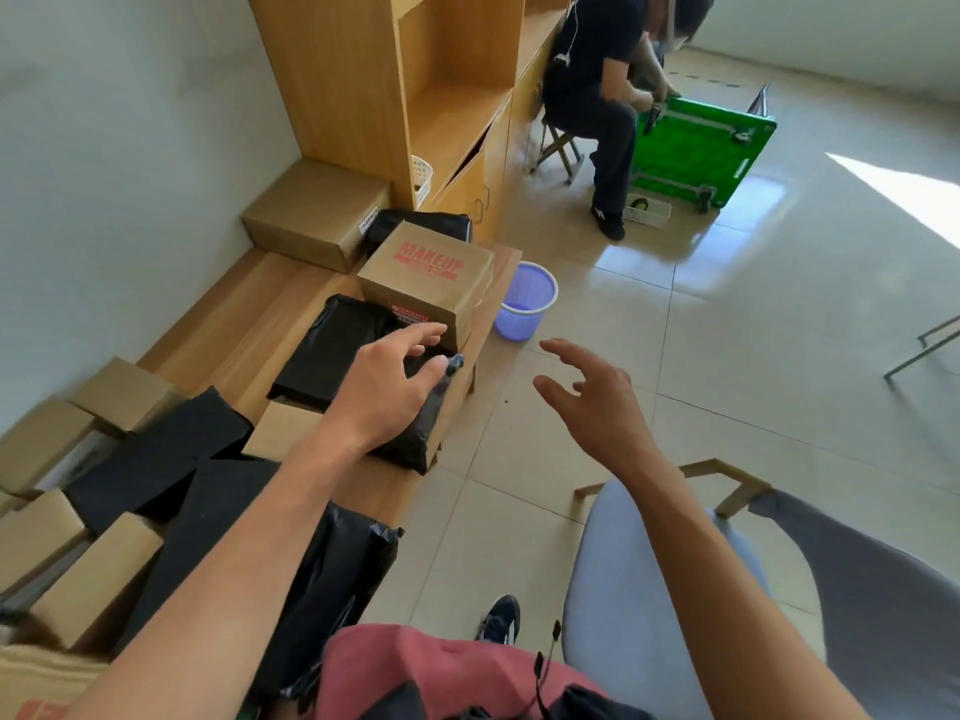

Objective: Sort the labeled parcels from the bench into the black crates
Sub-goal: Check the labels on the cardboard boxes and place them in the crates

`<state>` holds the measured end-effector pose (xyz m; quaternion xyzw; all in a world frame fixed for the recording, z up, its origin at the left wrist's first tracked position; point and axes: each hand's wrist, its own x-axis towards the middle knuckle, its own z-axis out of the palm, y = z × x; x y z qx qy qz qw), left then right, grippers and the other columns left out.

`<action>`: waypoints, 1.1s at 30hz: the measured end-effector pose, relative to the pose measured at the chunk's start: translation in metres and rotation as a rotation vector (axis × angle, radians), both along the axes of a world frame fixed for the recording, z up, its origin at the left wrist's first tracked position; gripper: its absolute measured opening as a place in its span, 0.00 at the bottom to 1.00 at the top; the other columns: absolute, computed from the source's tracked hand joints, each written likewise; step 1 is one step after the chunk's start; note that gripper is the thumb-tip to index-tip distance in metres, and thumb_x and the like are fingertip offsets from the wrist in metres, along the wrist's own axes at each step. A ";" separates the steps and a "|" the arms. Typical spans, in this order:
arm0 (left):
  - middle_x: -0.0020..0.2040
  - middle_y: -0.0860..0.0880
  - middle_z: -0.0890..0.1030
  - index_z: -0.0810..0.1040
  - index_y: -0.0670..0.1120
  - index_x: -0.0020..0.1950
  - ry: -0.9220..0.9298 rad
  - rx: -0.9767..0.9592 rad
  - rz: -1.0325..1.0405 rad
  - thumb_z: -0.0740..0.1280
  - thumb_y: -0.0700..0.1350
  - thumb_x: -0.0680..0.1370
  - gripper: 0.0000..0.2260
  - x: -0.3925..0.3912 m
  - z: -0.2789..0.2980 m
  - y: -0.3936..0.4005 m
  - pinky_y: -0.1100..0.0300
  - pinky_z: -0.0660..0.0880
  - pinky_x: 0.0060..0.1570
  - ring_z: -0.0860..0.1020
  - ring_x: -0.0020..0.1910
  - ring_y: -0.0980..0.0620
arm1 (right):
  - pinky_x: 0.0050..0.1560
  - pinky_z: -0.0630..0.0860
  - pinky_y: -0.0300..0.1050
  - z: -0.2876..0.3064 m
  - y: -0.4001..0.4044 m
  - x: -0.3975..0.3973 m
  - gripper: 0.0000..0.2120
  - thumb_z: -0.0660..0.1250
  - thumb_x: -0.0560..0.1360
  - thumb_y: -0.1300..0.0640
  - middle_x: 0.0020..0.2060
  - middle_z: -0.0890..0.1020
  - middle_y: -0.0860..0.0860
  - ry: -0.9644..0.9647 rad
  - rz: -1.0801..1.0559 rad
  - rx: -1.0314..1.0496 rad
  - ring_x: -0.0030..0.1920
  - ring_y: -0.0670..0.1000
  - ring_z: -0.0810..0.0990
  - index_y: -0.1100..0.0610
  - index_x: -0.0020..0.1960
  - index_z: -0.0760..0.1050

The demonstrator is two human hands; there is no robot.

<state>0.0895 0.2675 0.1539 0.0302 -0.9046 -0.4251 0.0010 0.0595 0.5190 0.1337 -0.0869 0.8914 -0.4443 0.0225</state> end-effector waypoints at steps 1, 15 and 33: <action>0.70 0.53 0.78 0.73 0.52 0.76 -0.001 0.005 0.013 0.67 0.48 0.83 0.20 -0.009 0.000 0.001 0.57 0.73 0.66 0.75 0.67 0.57 | 0.67 0.77 0.54 0.001 0.001 -0.012 0.20 0.74 0.78 0.56 0.66 0.81 0.46 0.002 0.009 -0.001 0.66 0.46 0.78 0.51 0.70 0.79; 0.66 0.58 0.80 0.75 0.54 0.75 -0.047 0.124 0.259 0.67 0.49 0.83 0.19 -0.126 -0.034 -0.059 0.49 0.76 0.69 0.76 0.66 0.60 | 0.69 0.76 0.56 0.002 -0.067 -0.184 0.20 0.72 0.80 0.56 0.69 0.80 0.45 -0.063 0.210 0.115 0.69 0.49 0.77 0.49 0.72 0.78; 0.65 0.59 0.80 0.75 0.56 0.73 -0.096 0.192 0.525 0.65 0.50 0.83 0.17 -0.194 -0.062 -0.151 0.49 0.76 0.68 0.75 0.66 0.60 | 0.58 0.75 0.44 -0.006 -0.203 -0.316 0.21 0.71 0.81 0.53 0.60 0.77 0.41 -0.108 0.483 0.316 0.63 0.47 0.79 0.45 0.73 0.75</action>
